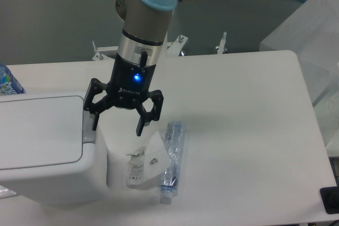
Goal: Open the trash can
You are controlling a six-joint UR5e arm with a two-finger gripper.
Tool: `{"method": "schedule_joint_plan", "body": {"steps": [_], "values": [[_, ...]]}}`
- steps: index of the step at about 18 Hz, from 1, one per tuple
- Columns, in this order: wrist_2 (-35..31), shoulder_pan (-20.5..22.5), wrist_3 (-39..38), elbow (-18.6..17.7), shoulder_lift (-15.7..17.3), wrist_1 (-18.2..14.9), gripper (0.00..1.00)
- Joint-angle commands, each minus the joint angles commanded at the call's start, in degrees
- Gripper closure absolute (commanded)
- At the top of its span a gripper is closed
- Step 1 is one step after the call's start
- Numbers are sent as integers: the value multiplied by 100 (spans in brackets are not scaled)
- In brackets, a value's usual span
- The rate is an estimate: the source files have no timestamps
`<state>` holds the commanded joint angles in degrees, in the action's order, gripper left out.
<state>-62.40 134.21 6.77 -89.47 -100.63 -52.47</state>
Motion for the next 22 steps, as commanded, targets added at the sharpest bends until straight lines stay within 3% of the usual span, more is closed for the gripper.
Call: {"method": "schedule_joint_plan", "body": {"steps": [11,22], "values": [[0,-9,0,-211,-18,228,0],[-9,-44,0,-255,-35,237,0]]}}
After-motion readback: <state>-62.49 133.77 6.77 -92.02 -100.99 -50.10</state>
